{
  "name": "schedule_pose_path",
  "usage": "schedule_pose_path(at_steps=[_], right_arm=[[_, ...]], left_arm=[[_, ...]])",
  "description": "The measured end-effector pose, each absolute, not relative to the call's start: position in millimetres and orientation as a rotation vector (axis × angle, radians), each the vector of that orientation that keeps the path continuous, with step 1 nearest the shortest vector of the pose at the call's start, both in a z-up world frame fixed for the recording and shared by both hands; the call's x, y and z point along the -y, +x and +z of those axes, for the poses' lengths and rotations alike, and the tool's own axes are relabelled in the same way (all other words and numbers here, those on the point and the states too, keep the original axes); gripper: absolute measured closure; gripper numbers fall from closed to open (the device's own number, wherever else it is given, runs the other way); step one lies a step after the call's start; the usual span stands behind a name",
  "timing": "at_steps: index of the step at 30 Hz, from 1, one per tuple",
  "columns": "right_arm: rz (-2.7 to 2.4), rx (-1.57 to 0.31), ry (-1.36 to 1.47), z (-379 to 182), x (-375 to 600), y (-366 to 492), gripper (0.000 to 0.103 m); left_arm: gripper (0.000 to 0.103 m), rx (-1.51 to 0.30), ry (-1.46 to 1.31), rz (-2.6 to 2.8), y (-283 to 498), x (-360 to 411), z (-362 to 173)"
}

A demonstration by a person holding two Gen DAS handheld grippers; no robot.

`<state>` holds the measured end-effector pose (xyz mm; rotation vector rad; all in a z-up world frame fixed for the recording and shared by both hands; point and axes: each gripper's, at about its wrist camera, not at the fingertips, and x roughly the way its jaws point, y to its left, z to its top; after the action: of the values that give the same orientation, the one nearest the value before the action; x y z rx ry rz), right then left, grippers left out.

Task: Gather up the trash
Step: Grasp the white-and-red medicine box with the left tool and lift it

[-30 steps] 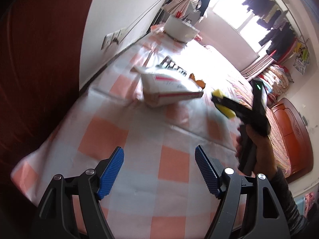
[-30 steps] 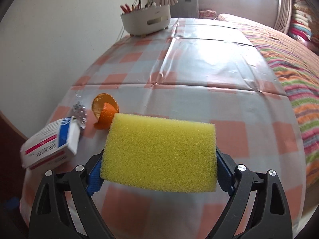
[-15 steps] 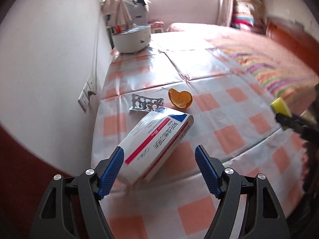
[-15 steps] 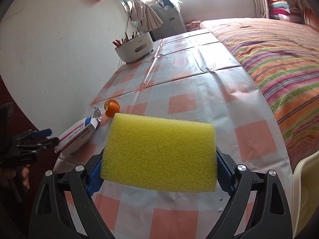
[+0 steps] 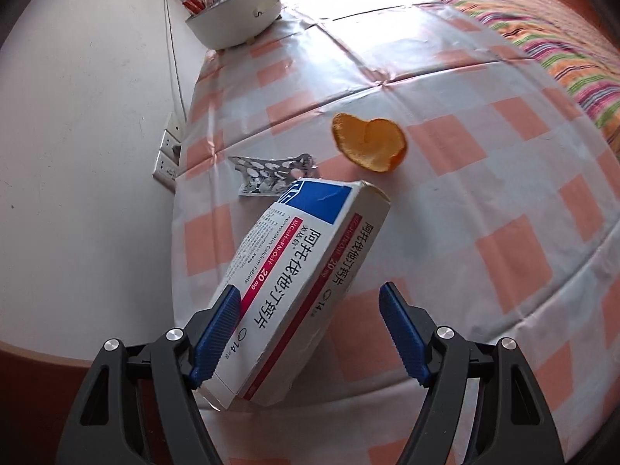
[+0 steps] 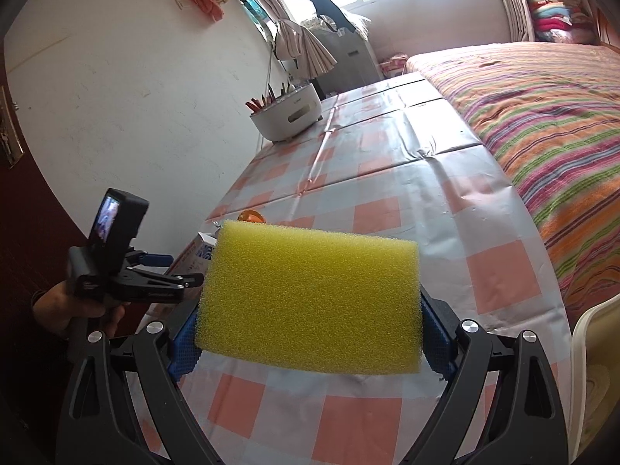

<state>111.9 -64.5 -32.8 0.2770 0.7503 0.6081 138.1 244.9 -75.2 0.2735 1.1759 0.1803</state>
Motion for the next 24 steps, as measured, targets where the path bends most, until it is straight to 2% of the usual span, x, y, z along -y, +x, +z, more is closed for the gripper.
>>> schedule_pose_path(at_steps=[10, 17, 19, 20, 24], right_arm=[[0.609, -0.723, 0.292, -33, 72, 110, 0.015], [0.604, -0.723, 0.287, -35, 72, 108, 0.015], [0.605, -0.723, 0.296, -35, 73, 108, 0.015], [0.606, -0.723, 0.301, -36, 73, 109, 0.015], [0.615, -0.713, 0.297, -33, 72, 107, 0.015]], left_arm=[[0.031, -1.165, 0.319, 0.182, 152, -257, -79], [0.032, -1.143, 0.248, 0.184, 158, -270, -78], [0.042, -1.129, 0.240, 0.192, 156, -269, -76], [0.051, -1.120, 0.242, 0.199, 155, -269, -74], [0.052, -1.113, 0.226, 0.177, 151, -268, -73]])
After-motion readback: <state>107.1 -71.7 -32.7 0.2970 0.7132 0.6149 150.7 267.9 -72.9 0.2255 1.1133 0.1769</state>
